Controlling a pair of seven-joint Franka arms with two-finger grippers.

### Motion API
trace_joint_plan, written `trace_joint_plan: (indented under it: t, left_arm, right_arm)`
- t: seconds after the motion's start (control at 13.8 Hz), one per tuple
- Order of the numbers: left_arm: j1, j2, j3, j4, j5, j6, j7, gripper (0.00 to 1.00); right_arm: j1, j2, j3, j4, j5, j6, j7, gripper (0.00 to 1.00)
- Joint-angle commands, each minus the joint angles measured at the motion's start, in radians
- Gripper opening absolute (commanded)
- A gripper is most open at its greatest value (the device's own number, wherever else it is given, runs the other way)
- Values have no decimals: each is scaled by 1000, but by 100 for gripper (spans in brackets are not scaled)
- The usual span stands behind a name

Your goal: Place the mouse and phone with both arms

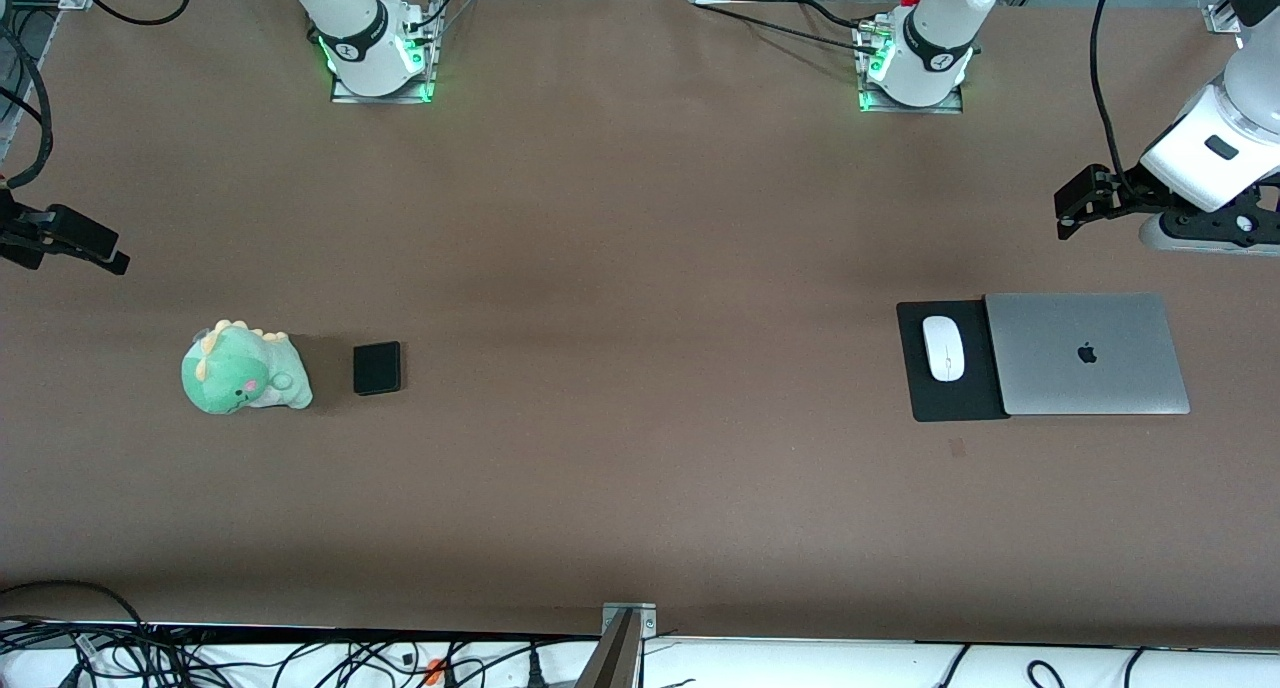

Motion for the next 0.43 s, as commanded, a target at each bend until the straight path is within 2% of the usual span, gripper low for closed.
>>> trace_joint_plan:
  t: [0.0, 0.36]
  left_arm:
    - [1, 16, 3, 35, -14, -26, 22, 100]
    - [-1, 21, 3, 37, -14, -26, 22, 100]
  right_arm:
    - [6, 2, 2, 18, -17, -3, 1, 100]
    - [9, 2, 2, 17, -15, -6, 1, 100]
